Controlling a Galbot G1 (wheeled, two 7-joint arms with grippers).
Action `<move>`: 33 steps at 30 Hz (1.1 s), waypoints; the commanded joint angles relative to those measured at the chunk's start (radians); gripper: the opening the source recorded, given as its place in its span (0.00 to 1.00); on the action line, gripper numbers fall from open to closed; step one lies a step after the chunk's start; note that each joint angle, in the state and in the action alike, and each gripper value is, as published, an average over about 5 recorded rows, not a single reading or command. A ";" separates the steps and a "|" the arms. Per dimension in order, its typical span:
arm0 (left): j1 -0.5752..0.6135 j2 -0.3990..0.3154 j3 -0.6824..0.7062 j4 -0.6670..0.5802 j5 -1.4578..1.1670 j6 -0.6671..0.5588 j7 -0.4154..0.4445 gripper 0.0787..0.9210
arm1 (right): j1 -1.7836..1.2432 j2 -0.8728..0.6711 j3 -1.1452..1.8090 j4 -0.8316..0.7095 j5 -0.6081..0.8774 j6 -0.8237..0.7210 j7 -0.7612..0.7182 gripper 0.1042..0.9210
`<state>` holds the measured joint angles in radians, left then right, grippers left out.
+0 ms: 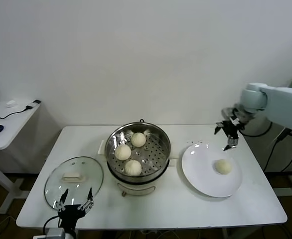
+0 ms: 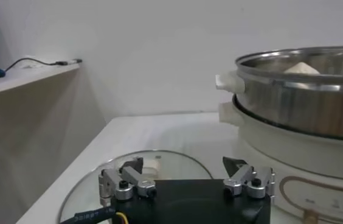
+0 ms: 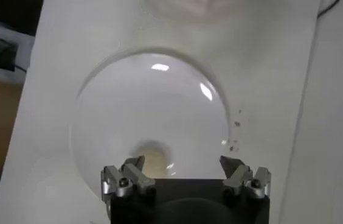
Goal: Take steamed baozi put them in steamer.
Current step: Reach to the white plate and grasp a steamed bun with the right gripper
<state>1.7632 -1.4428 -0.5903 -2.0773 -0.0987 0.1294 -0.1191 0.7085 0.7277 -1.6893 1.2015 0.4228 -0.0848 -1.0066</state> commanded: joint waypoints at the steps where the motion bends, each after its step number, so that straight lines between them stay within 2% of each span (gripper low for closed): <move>1: 0.006 -0.005 0.000 0.001 0.008 0.001 0.001 0.88 | -0.286 -0.102 0.189 -0.076 -0.094 -0.085 0.021 0.88; 12: 0.017 -0.009 -0.004 0.006 0.015 -0.002 -0.001 0.88 | -0.470 0.003 0.356 -0.225 -0.181 -0.089 0.034 0.88; 25: 0.009 -0.009 -0.005 0.017 0.013 -0.002 -0.002 0.88 | -0.503 0.078 0.382 -0.289 -0.214 -0.083 0.037 0.88; 28: 0.008 -0.009 -0.004 0.016 0.012 -0.001 -0.002 0.88 | -0.497 0.082 0.381 -0.288 -0.217 -0.082 0.037 0.85; 33: 0.010 -0.008 -0.003 0.008 0.012 0.001 -0.003 0.88 | -0.446 0.066 0.352 -0.240 -0.195 -0.085 0.028 0.72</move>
<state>1.7722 -1.4522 -0.5941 -2.0651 -0.0866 0.1287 -0.1217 0.2553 0.7861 -1.3408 0.9521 0.2279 -0.1670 -0.9739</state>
